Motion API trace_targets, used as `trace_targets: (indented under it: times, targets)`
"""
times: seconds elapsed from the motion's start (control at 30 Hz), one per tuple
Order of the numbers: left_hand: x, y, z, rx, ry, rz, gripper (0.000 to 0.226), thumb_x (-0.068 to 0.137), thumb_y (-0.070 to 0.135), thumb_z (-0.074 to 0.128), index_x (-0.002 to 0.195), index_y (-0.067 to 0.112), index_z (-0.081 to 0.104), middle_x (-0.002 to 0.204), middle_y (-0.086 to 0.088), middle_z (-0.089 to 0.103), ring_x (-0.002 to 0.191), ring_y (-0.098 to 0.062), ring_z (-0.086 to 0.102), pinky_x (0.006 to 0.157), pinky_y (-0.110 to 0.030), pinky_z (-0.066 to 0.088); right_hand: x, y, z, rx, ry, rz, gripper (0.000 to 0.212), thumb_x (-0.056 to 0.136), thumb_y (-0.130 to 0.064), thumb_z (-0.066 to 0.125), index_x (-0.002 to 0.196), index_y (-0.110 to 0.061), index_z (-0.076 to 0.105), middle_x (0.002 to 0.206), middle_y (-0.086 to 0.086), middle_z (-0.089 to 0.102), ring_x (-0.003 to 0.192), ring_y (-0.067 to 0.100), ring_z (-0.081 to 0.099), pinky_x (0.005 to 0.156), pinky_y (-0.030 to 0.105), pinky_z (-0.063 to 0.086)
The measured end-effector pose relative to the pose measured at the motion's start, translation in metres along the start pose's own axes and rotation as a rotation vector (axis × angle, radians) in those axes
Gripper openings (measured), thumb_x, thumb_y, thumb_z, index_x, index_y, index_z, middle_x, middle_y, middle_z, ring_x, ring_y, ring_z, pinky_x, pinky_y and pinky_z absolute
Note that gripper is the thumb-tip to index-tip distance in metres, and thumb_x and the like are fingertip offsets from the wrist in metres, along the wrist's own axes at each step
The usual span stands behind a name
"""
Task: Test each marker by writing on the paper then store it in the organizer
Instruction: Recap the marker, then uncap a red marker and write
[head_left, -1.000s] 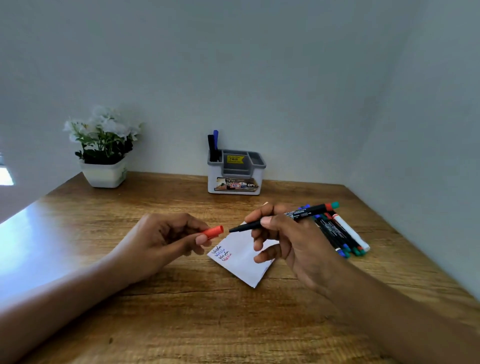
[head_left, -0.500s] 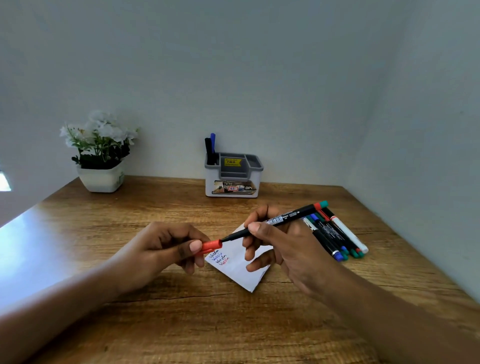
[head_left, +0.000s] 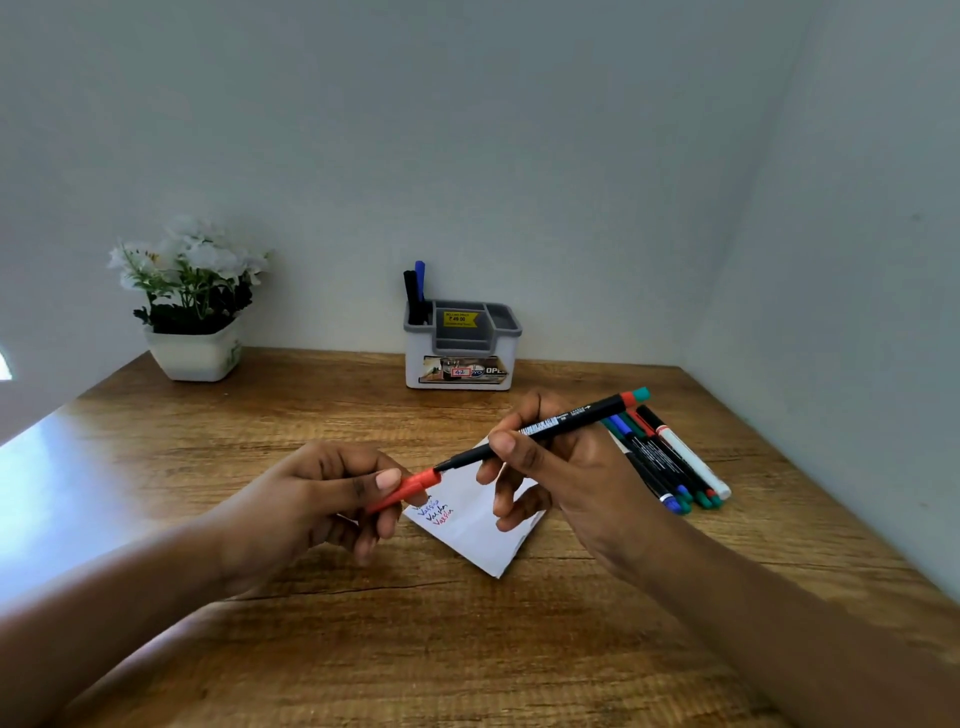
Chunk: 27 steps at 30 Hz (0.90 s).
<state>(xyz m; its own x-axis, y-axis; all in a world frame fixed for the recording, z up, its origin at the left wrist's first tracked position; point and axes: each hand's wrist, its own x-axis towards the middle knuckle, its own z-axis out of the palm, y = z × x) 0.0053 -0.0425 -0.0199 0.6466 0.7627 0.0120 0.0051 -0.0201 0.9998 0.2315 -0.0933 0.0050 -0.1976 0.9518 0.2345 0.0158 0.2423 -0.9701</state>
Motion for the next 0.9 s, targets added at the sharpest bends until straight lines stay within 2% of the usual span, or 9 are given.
trace_targets:
  times: [0.13,0.3,0.47,0.53,0.6,0.67,0.77,0.9]
  targets:
    - [0.0,0.002,0.001,-0.085,-0.019,-0.032,0.061,0.052,0.052,0.09,0.086,0.004,0.074,0.066,-0.013,0.061,0.052,-0.017,0.056,0.049,-0.023,0.05,-0.001,-0.002,0.001,-0.006,-0.009,0.006,0.017,0.078,-0.024,0.061,0.085,-0.01,0.054,0.069,0.007,0.069,0.056,0.018,0.062,0.05,0.032,0.055]
    - [-0.002,0.001,0.007,-0.023,-0.057,0.001,0.049,0.056,0.054,0.087,0.077,0.011,0.073,0.066,-0.011,0.062,0.052,-0.015,0.056,0.05,-0.023,0.051,-0.006,0.005,0.011,-0.122,-0.072,-0.001,0.019,0.08,-0.025,0.063,0.088,-0.01,0.055,0.07,0.004,0.069,0.056,0.019,0.061,0.051,0.033,0.053]
    - [-0.003,-0.001,0.019,0.029,0.084,0.124,0.055,0.055,0.06,0.084,0.078,0.011,0.075,0.064,-0.008,0.063,0.052,-0.015,0.057,0.05,-0.02,0.049,-0.008,0.009,0.021,-0.055,0.008,-0.062,0.011,0.08,-0.022,0.065,0.081,-0.015,0.056,0.058,0.002,0.062,0.04,0.014,0.048,0.039,0.021,0.039]
    - [-0.005,-0.001,0.024,0.093,0.151,0.2,0.044,0.067,0.052,0.081,0.082,0.01,0.075,0.064,-0.007,0.065,0.053,-0.016,0.058,0.051,-0.021,0.05,-0.009,0.011,0.024,0.001,0.031,-0.053,0.016,0.077,-0.024,0.066,0.081,-0.014,0.054,0.056,0.003,0.061,0.038,0.015,0.047,0.037,0.021,0.037]
    - [-0.006,-0.001,0.03,0.166,0.22,0.284,0.02,0.083,0.032,0.073,0.082,0.012,0.076,0.062,-0.009,0.066,0.052,-0.017,0.058,0.05,-0.021,0.05,-0.01,0.011,0.026,0.06,0.024,-0.013,0.018,0.077,-0.024,0.066,0.081,-0.013,0.052,0.056,0.004,0.061,0.038,0.015,0.048,0.037,0.02,0.036]
    - [-0.007,0.002,0.037,0.232,0.282,0.328,0.01,0.077,0.021,0.067,0.08,0.018,0.076,0.062,-0.008,0.068,0.051,-0.015,0.061,0.051,-0.021,0.051,-0.009,0.011,0.025,0.122,0.025,0.022,0.017,0.076,-0.024,0.066,0.081,-0.013,0.054,0.057,0.005,0.063,0.04,0.014,0.051,0.038,0.019,0.036]
    - [-0.002,0.008,0.04,0.304,0.316,0.329,0.015,0.072,0.028,0.069,0.084,0.027,0.077,0.072,-0.004,0.074,0.063,-0.012,0.068,0.06,-0.022,0.055,-0.007,0.007,0.02,0.126,0.04,0.037,0.016,0.074,-0.023,0.067,0.085,-0.013,0.061,0.061,0.004,0.064,0.047,0.012,0.053,0.039,0.02,0.039]
    - [0.01,0.011,0.025,0.263,0.37,0.284,0.034,0.068,0.052,0.072,0.095,0.032,0.076,0.093,0.001,0.076,0.086,-0.009,0.069,0.077,-0.024,0.057,0.0,-0.004,0.008,0.029,0.108,0.002,0.008,0.082,-0.018,0.064,0.09,-0.018,0.065,0.068,-0.001,0.063,0.061,0.011,0.057,0.043,0.024,0.047]
